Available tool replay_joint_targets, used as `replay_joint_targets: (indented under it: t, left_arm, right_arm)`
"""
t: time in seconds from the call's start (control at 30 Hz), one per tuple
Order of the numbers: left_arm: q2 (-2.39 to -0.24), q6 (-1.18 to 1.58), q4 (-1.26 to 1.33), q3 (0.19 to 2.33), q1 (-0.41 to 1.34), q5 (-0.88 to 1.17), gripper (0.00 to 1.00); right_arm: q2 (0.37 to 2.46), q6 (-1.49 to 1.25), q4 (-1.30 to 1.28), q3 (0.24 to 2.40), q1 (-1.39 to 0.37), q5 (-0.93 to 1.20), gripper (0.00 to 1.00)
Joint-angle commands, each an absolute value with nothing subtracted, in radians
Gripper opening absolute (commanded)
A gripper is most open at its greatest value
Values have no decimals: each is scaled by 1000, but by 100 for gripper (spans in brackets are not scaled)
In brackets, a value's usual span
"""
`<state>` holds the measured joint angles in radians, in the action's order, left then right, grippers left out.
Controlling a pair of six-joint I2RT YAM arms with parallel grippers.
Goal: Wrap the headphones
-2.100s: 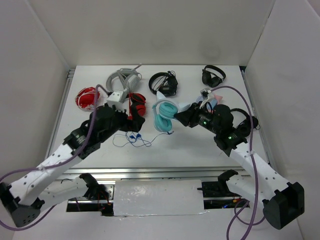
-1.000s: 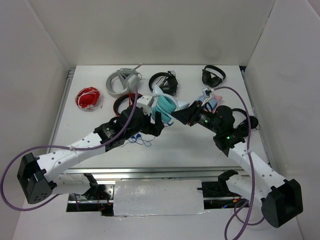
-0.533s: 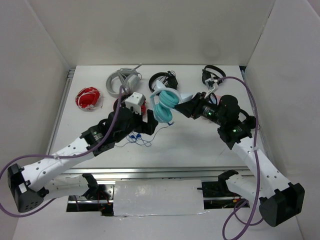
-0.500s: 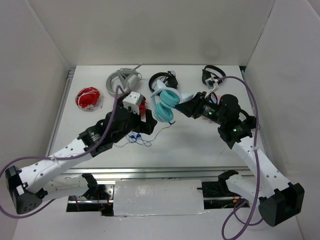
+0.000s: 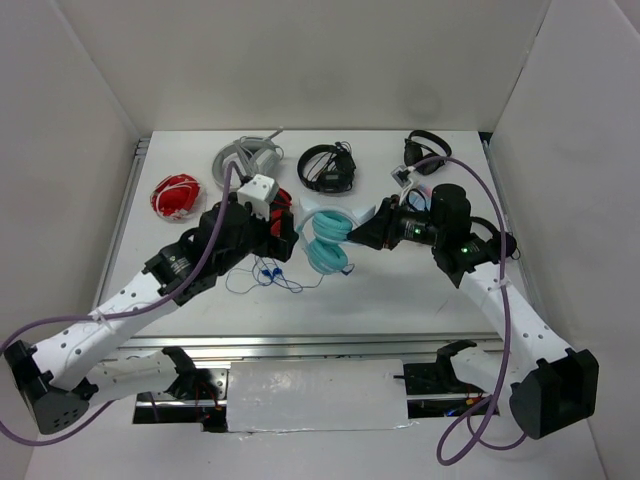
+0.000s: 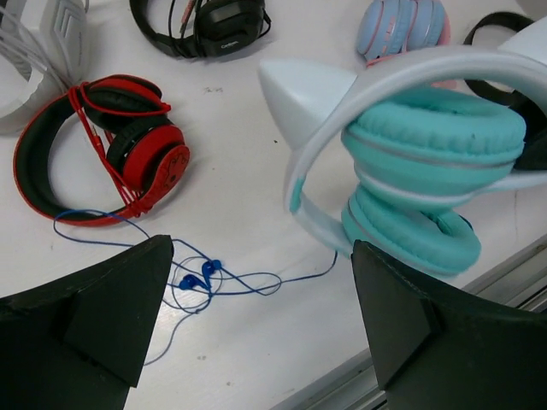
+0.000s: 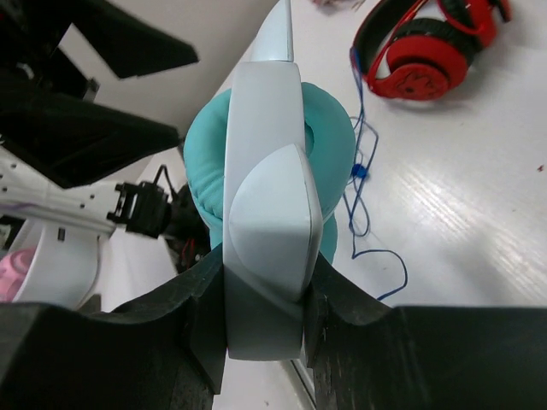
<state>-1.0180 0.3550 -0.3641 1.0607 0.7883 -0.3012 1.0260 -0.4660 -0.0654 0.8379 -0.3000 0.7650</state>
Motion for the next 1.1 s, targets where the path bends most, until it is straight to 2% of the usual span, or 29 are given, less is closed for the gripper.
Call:
replay_joint_targets:
  t: [0.0, 0.23, 0.3, 0.33, 0.43, 0.63, 0.77, 1.07]
  left_arm:
    - [-1063, 249, -327, 1124, 765, -203, 99]
    - [-1143, 235, -314, 1146, 756, -169, 99]
    - [-1158, 239, -302, 1138, 756, -184, 95]
    - [-1161, 242, -299, 1135, 756, -189, 88]
    - [-1164, 239, -281, 1126, 755, -186, 77]
    - [-1178, 238, -256, 1126, 755, -172, 64]
    - [-1209, 236, -262, 1140, 753, -164, 61]
    - [-1210, 262, -253, 1141, 755, -166, 39]
  right_arm:
    - [1035, -423, -61, 916, -293, 908, 0]
    - [1020, -448, -31, 908, -293, 911, 0]
    - [1019, -465, -18, 908, -291, 928, 0]
    - [1017, -466, -11, 910, -290, 937, 0]
    - [1016, -477, -23, 923, -287, 930, 0]
    - [1045, -538, 44, 917, -287, 979, 0]
    - [1066, -577, 71, 919, -287, 989, 0]
    - [1095, -532, 17, 939, -291, 997, 0]
